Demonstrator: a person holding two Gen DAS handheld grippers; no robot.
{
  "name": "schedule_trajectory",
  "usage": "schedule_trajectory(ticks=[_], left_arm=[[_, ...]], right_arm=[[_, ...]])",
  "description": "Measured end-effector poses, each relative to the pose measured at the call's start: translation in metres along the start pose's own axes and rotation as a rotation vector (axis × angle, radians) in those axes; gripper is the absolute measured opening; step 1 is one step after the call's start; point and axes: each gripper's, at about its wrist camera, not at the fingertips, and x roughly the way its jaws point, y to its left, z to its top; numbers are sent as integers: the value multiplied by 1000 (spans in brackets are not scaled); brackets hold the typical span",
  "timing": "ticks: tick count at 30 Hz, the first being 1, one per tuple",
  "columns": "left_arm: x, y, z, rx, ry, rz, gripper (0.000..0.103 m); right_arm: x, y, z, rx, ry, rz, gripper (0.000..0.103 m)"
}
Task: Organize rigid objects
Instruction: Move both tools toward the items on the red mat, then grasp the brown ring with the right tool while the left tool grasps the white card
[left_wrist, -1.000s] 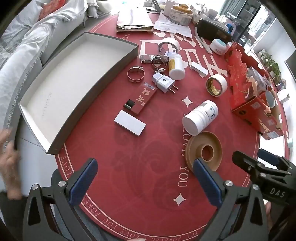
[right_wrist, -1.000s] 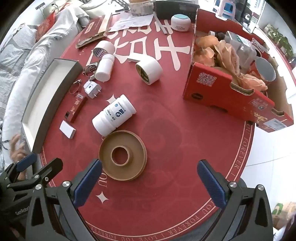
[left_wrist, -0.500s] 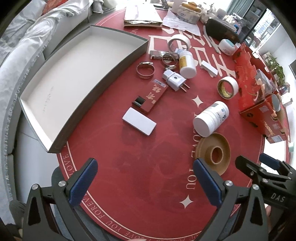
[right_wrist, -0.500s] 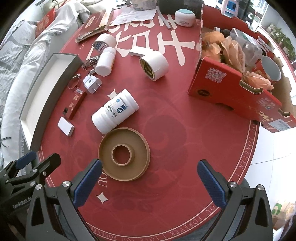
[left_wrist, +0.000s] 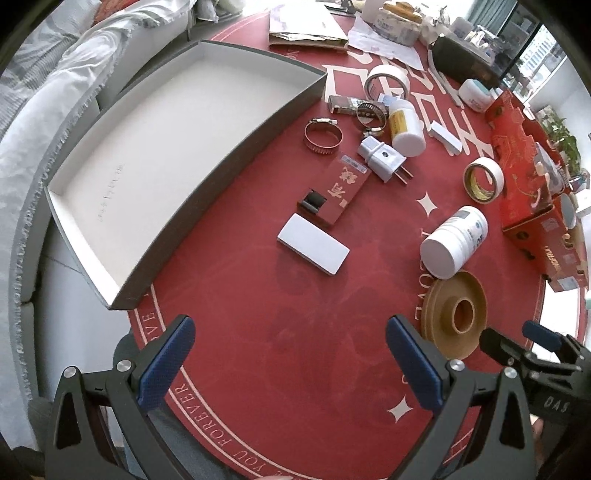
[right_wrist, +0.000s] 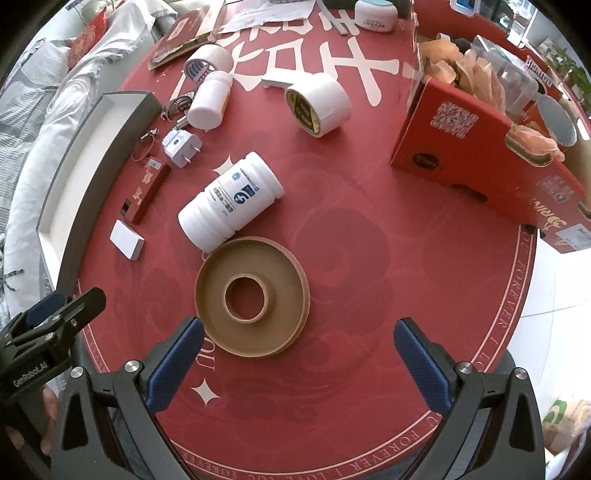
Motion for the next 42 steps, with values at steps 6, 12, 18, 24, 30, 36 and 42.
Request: schedule_trajectory(ticks=[6,12,18,24,30,36,42], left_arm=[[13,-4,11,-53,30,-11,103],[20,1,20,-120,39,10,103],[31,-1,36,-163,24,64,103],[53,-6,39,-163,46,125,103],[59,19,21,-188,61,126,103],[57,6,20,-169,43,129,103],[65,-16,20,-127,34,125,103]], right_arm=[[11,2,-2,-6,19,-9,103],[16,9,-7,-44,22,-23,103],[23,10,-14,-21,28,-18,103],[29,12,-14,-31,34,-20,103],[31,22,-17,-48,25,-38,103],[42,34,-14,-61,40,-34,103],[55,47,-8,-105,9,-71,103]])
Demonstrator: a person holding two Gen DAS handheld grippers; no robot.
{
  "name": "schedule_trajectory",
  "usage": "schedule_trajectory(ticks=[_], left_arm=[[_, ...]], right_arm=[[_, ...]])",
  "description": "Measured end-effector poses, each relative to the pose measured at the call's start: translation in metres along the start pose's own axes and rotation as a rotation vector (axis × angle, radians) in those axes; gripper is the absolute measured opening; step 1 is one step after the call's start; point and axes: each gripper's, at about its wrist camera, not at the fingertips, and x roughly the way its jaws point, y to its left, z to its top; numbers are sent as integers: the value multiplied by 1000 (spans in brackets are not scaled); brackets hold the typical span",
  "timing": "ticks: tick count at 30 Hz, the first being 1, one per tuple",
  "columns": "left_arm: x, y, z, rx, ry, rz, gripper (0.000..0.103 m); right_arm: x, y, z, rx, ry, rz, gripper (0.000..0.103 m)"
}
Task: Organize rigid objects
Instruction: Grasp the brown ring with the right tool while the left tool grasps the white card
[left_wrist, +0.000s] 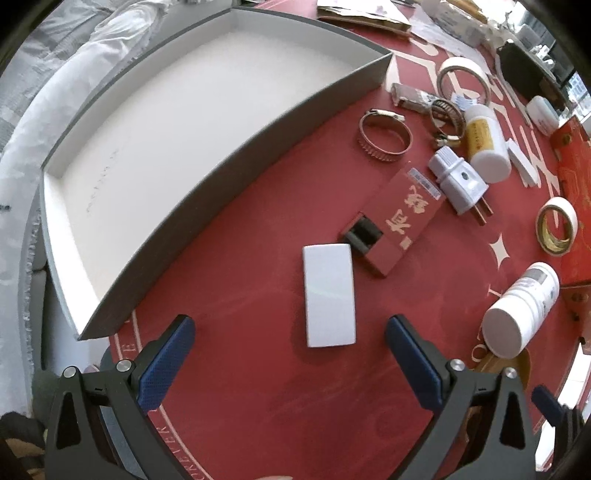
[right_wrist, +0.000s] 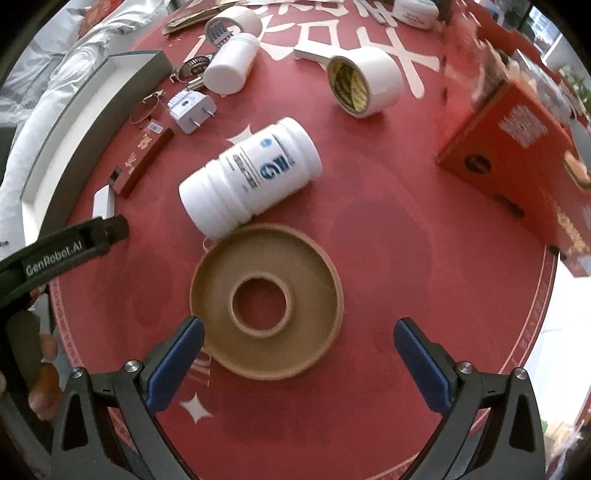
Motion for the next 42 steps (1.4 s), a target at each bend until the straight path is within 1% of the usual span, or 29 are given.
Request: schedule_trajectory(ticks=[4,5,8,9,12,15,16,18,24,30,42], left_arm=[[2,-4,1,9,-4,-31,103],[2,-6,2,16,-5,-30,103],[3,-13,-2,23,-20,-32,103],[6,-1,14,22,-23,-35,103],[2,12,8,23,-35,-36,103],[-1,15,2,22,-39,-35,103],[-1,14,2,21,-38,-36,103],[-2,15,-1,22,-37,-36,103],[-3,18,2,14,-36,-32,103],[-3,18,2,21,-44,-30,103],[-2,16,6,19,-8,-27,103]], right_arm=[[10,12,5,-26,-1,-31,103],[14,14,5,-28,8,-31,103],[15,18,5,-24,-6,-25,103],[15,19,4,-26,-10,-26,103],[15,23,12,-26,-11,-27,103],[14,23,11,-26,-11,-27,103],[14,16,11,-27,-11,-26,103],[15,14,11,-27,-14,-25,103],[13,13,7,-30,-40,-26,103],[11,14,4,-32,-36,-29,103],[13,18,8,-33,-20,-31,103]])
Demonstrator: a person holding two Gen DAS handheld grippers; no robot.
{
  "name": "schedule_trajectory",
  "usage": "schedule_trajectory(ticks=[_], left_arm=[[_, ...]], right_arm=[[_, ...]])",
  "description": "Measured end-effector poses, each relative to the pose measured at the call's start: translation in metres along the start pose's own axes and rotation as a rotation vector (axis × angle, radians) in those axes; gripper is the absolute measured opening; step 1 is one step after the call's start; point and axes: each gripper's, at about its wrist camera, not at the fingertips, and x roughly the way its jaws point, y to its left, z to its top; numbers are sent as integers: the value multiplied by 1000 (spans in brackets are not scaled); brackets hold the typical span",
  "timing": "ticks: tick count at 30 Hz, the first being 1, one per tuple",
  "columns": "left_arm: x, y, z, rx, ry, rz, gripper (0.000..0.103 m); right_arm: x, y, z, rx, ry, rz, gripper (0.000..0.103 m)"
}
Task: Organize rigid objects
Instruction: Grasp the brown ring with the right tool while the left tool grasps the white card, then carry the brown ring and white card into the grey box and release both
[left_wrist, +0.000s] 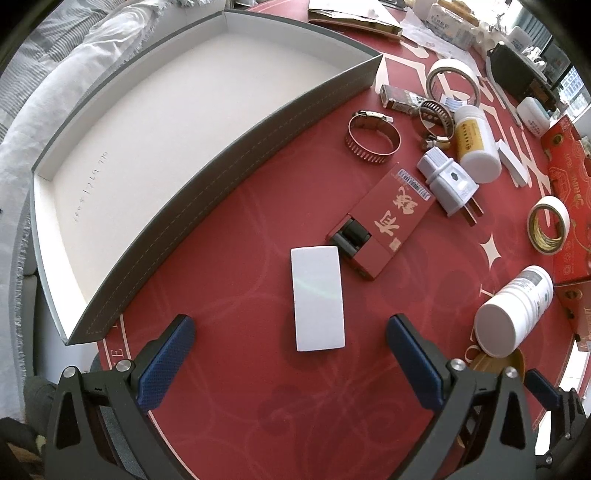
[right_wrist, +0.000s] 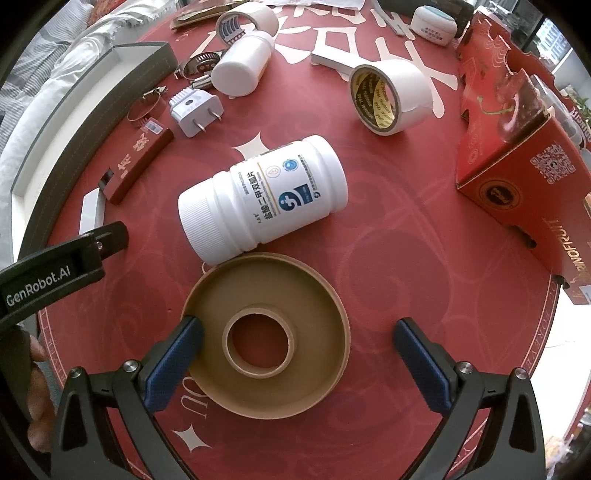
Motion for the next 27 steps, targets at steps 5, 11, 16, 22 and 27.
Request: schedule_trajectory(ticks=[5,11,16,22,27], left_arm=[[1,0,0,1,2,-2,102],[-8,-10,-2,68,-12,-19,76],[-20,-19,-5,129,-18,-48,26],[-33,-3,-16,81,-9,-117,26],[-72,9,-17,52,-69,-133,26]], right_arm=[[2,0,4,-4,19,1,103],[0,4,7,-22,27,3,92],[-10,13,3,-50,8,11,62],[-18,-1,-10,32,11,111,62],[-44,-16,-14,93,-45,183,62]])
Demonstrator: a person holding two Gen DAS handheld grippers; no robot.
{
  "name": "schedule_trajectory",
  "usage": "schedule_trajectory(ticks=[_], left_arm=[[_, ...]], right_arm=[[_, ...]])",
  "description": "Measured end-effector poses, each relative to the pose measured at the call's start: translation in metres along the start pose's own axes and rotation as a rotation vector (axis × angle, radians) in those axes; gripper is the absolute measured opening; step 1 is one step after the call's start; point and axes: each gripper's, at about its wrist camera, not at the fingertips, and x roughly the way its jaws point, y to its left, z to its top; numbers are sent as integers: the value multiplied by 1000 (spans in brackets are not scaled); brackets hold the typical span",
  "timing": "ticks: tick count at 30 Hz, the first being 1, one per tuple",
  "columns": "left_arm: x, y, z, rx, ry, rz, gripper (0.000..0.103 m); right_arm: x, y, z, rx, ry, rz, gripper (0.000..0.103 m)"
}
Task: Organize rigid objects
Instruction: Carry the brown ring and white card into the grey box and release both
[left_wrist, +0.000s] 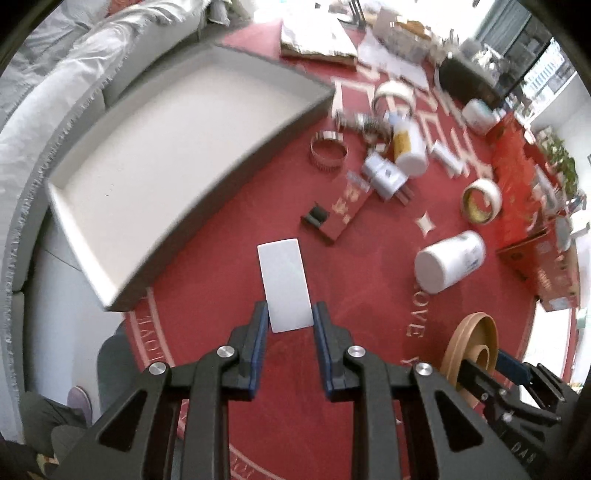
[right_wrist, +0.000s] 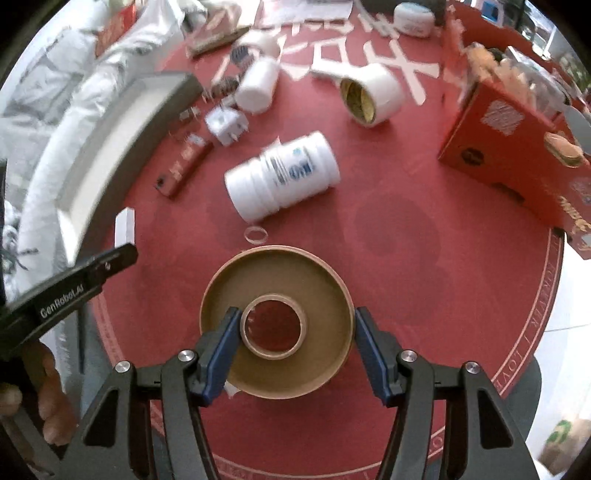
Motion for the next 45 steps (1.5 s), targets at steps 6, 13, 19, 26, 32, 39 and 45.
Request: schedule_trajectory(ticks=[6,13,19,26,32,39,45], left_arm=[[-70,4,20,-42,-123,-16,26],[-140,38,59,-154,-268,-33,26],[-162,72,94,-217,-361,52,26],[-117,122,122,-317,-317,123,26],[-53,142,126,-322,-227,188,26],[-2,153,123,-332,-126,206,26],[16,156,123,-335,-87,209,26]], right_arm=[[-51,10,24,11,-111,97,62],[-106,63,65,-85,-232,168,62],[-132,106,119,-140,-283,206,62],[-111,169,174,-220,-268,195,62],[-41,198,194,-239,-134,209,62],[14,203,198,-243,-44,172,62],[31,199,203,-229,-15,155,62]])
